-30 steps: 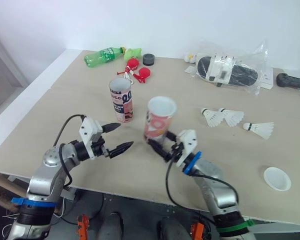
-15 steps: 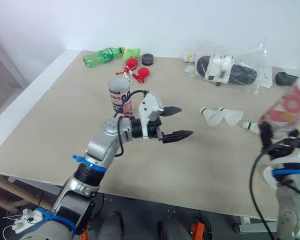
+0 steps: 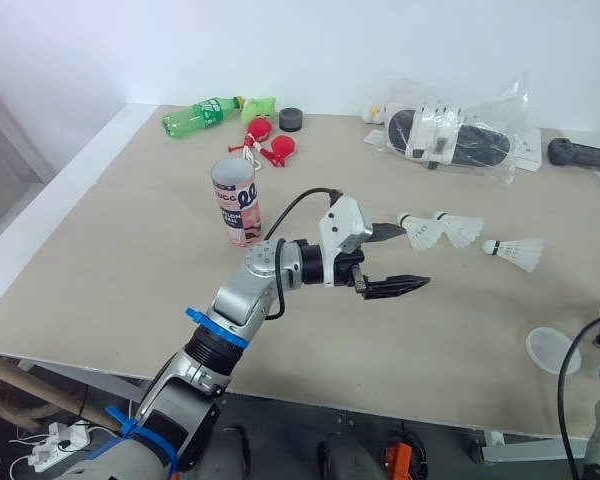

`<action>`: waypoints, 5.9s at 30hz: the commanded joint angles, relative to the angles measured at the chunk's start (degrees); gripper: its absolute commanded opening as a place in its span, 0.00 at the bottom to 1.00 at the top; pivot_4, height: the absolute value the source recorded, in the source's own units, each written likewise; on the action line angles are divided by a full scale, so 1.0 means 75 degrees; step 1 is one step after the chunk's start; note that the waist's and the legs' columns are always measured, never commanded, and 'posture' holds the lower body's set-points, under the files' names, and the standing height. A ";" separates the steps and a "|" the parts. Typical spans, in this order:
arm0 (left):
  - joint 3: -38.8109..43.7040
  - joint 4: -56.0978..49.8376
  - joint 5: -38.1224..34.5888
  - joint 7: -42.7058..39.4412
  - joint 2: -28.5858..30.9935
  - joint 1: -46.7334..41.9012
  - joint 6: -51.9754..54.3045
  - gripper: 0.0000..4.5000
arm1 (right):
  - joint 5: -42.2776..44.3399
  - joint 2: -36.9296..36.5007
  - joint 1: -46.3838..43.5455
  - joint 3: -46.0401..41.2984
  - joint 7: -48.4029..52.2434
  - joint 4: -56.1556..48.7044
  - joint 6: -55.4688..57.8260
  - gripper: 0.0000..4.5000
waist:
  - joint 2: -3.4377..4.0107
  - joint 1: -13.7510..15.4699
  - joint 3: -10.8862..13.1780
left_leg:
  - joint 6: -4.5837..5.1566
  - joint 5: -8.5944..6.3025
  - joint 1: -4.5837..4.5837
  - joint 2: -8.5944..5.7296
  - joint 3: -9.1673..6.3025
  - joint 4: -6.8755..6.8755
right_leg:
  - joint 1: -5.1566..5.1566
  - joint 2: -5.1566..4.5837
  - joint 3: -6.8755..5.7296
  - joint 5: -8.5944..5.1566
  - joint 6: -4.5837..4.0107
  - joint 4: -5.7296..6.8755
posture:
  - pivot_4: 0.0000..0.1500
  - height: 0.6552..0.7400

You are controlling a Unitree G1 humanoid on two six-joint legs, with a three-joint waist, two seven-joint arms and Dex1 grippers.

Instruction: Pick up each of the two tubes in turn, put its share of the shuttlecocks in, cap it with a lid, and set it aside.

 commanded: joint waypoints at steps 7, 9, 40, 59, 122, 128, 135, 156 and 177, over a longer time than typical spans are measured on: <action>0.0008 -0.0777 -0.0057 0.0136 0.0016 0.0220 0.0201 1.00 | 0.0093 -0.0192 -0.0194 -0.0009 0.0070 0.0706 -0.0955 0.68 | 0.0001 -0.0001 -0.0001 | 0.0000 0.0000 0.0003 -0.0003 0.0008 0.0001 | 0.0002 -0.0005 0.0006 0.0002 0.0005 0.0000 | 1.00 1.00; 0.0033 -0.0795 -0.0071 0.0118 0.0037 0.0246 0.0244 1.00 | 0.0093 -0.0175 -0.0169 0.0041 0.0046 0.0688 -0.0930 0.68 | 0.0001 -0.0001 -0.0001 | 0.0000 0.0000 0.0003 -0.0003 0.0008 0.0001 | 0.0003 -0.0005 0.0006 0.0003 0.0004 0.0000 | 1.00 1.00; 0.0309 -0.0887 -0.0081 0.0130 0.0303 0.0714 0.0331 1.00 | 0.1132 0.0838 0.2492 0.0162 -0.0268 -0.4388 0.0615 0.99 | 0.0023 0.0016 -0.0014 | 0.0000 0.0000 0.0002 -0.0002 0.0004 0.0002 | 0.0005 -0.0005 0.0003 -0.0008 0.0023 0.0000 | 1.00 1.00; 0.3028 -0.2855 0.1171 0.4262 0.1137 0.4352 -0.0694 1.00 | 0.2669 -0.2175 -0.0250 0.5081 0.3607 -0.7414 0.4091 0.99 | -0.0089 0.0175 0.0033 | 0.0020 0.0019 -0.0006 0.0029 0.0070 0.0059 | 0.0007 0.0008 0.0059 0.0012 0.0014 -0.0005 | 1.00 1.00; 0.1940 0.1846 0.0820 -0.1131 0.2832 0.0399 -0.2457 0.69 | 0.1916 -0.0854 -0.0569 0.4052 0.2202 -0.6675 0.4820 1.00 | -0.0180 0.0161 0.0056 | 0.0017 0.0018 -0.0052 0.0019 0.0073 0.0040 | -0.0022 0.0006 0.0065 0.0065 0.0023 -0.0012 | 1.00 1.00; 0.1196 -0.0289 0.1059 -0.2094 0.4222 0.1072 -0.0946 0.69 | 0.0444 -0.0534 -0.0619 0.4379 0.0975 -0.5924 0.4768 1.00 | -0.0175 0.0121 0.0057 | 0.0021 0.0020 -0.0050 0.0019 0.0075 0.0052 | -0.0022 0.0005 0.0068 0.0068 0.0027 -0.0008 | 1.00 1.00; 0.0402 -0.1200 0.1587 -0.3258 0.5853 0.0129 0.0612 0.69 | -0.0307 0.0124 -0.1424 0.4841 0.0481 -0.4666 0.4598 1.00 | -0.0158 0.0029 0.0071 | 0.0026 0.0024 -0.0045 0.0040 0.0074 0.0051 | -0.0032 0.0030 0.0072 0.0067 0.0028 -0.0002 | 1.00 1.00; -0.0742 -0.0818 0.2532 -0.3944 0.6004 -0.0528 0.1189 0.68 | -0.1053 0.1400 -0.4254 0.4708 0.0380 0.1124 0.1725 0.80 | -0.0145 -0.0002 0.0088 | 0.0031 0.0020 -0.0066 0.0039 0.0082 0.0040 | -0.0059 0.0031 0.0075 0.0064 0.0000 0.0008 | 1.00 1.00; -0.0726 -0.0786 0.2550 -0.3952 0.5796 -0.0403 0.1296 0.68 | 0.1063 -0.0528 -0.3871 0.6276 0.4932 -0.4683 0.4004 0.01 | -0.0112 0.0074 0.0097 | 0.0031 0.0021 -0.0056 0.0035 0.0065 0.0056 | -0.0031 0.0027 0.0058 0.0063 0.0010 0.0013 | 1.00 1.00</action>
